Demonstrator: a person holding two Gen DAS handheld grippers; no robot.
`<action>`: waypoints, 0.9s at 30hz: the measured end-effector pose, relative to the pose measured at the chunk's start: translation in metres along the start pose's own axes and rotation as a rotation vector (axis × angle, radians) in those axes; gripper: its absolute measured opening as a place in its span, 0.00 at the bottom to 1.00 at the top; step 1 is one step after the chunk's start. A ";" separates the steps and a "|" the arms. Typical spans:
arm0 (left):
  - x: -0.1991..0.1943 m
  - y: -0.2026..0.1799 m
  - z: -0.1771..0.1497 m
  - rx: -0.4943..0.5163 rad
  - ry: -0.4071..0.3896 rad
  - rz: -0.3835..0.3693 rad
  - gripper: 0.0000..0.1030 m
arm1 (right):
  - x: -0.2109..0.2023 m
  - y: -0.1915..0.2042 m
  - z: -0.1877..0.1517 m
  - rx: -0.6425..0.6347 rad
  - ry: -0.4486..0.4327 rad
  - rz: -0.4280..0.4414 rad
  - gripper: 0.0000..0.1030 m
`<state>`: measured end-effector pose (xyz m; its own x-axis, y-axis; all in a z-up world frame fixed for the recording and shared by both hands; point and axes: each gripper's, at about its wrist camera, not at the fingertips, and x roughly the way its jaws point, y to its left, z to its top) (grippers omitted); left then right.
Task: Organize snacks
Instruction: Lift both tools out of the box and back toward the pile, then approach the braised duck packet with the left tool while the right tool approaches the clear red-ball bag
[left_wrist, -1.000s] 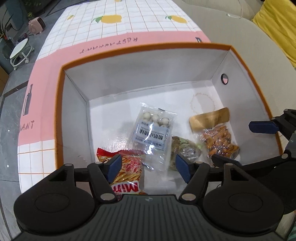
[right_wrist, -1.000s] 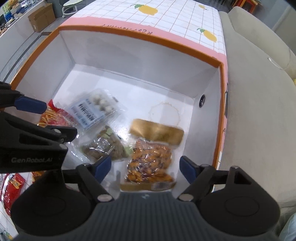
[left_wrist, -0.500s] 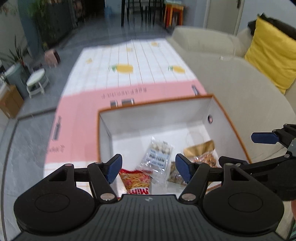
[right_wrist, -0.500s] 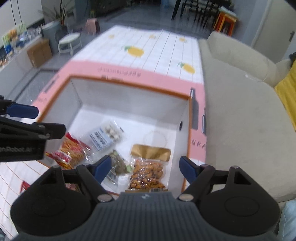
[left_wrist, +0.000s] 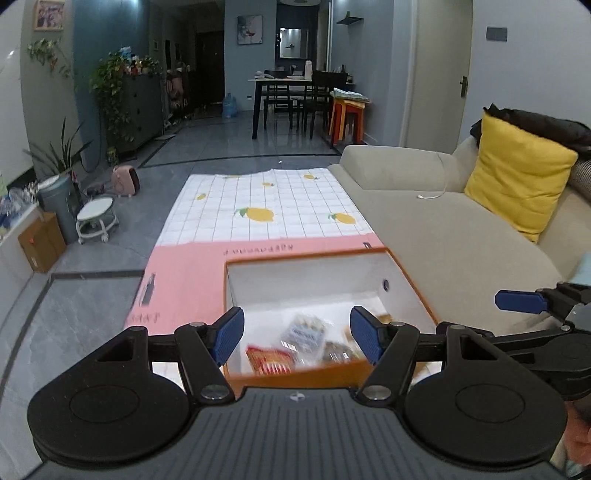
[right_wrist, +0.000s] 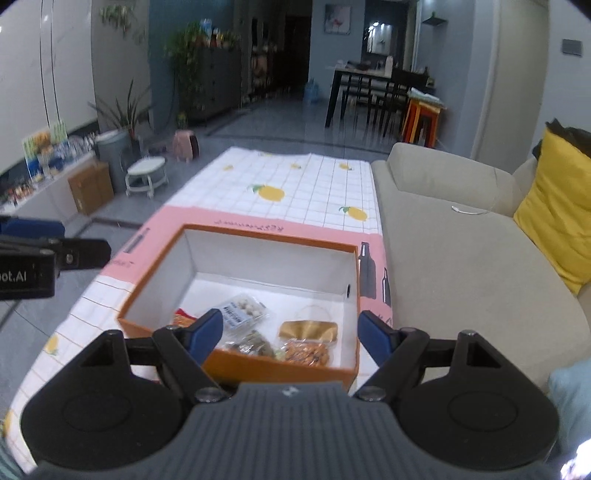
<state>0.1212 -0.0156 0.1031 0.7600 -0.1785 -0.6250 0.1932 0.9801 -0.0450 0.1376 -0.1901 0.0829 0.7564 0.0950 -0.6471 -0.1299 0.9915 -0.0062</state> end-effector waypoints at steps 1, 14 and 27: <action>-0.003 -0.001 -0.007 -0.008 0.001 -0.004 0.75 | -0.007 0.001 -0.008 0.012 -0.010 -0.004 0.75; -0.014 0.004 -0.096 0.016 0.025 0.046 0.75 | -0.042 0.010 -0.109 0.027 -0.053 -0.107 0.76; 0.035 0.006 -0.135 0.019 0.169 -0.016 0.75 | 0.017 0.015 -0.154 -0.004 0.032 -0.047 0.75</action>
<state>0.0655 -0.0047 -0.0240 0.6418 -0.1753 -0.7465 0.2173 0.9752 -0.0422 0.0497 -0.1875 -0.0459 0.7411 0.0455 -0.6699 -0.0974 0.9944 -0.0403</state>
